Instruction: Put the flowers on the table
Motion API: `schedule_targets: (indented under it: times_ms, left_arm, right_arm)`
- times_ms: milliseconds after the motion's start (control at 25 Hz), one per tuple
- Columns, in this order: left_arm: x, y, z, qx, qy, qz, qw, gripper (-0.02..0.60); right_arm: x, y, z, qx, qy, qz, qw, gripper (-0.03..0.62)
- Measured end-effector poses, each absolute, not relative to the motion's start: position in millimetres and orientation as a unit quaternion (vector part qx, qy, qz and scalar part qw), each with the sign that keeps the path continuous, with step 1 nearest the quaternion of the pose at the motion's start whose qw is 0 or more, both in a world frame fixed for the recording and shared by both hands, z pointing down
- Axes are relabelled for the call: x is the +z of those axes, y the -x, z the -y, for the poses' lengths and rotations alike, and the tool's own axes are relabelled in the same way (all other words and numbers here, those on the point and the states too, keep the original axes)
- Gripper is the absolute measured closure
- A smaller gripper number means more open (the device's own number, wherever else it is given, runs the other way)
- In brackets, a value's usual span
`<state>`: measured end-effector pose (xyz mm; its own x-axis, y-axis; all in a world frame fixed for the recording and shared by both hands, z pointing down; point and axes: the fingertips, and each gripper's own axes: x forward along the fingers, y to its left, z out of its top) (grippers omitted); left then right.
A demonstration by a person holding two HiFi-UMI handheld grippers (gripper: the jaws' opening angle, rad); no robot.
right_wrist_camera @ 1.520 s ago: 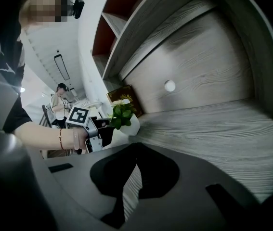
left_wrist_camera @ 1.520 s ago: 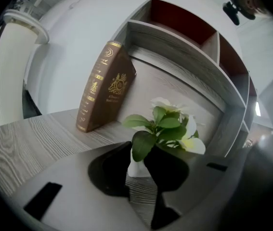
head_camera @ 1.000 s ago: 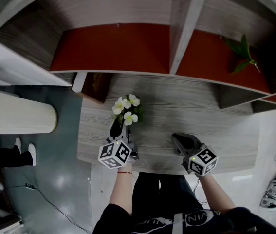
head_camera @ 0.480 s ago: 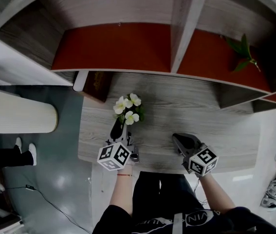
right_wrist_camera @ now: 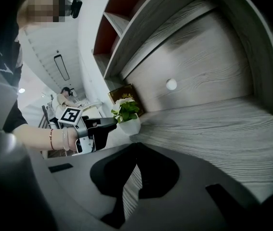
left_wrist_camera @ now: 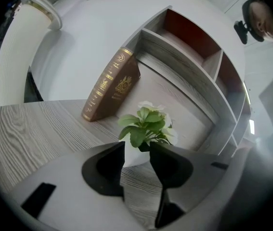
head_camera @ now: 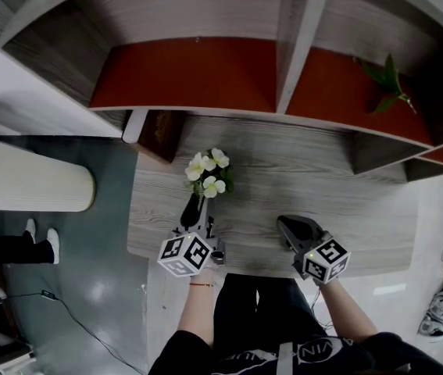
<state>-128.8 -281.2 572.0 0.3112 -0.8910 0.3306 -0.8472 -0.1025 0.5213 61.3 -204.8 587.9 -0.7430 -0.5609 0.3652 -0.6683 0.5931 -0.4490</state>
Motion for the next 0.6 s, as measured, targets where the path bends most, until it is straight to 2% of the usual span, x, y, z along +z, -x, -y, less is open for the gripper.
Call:
schedule_targets:
  times_ms: [320,400,520,600]
  left_arm:
    - [572.7,132.1,262.3,-0.013,-0.741,0.588,0.324,0.433]
    - [569.2,133.7,258.2,-0.004,-0.744,0.590,0.313,0.464]
    - [559.4,135.4,254.0,0.010,-0.752,0.595,0.285,0.559]
    - [551.0,133.8,252.1,0.017,-0.761,0.591,0.266,0.574]
  right_arm:
    - [581.3,-57.8,203.5,0.281,-0.345,0.891,0.087,0.583]
    - [577.5,-57.0,204.8,0.276,-0.346,0.893,0.083,0.583]
    - [570.1,-56.2,208.2,0.265,-0.348,0.896,0.077,0.583]
    - [564.1,-55.6,210.3,0.256,-0.349,0.899,0.074,0.583]
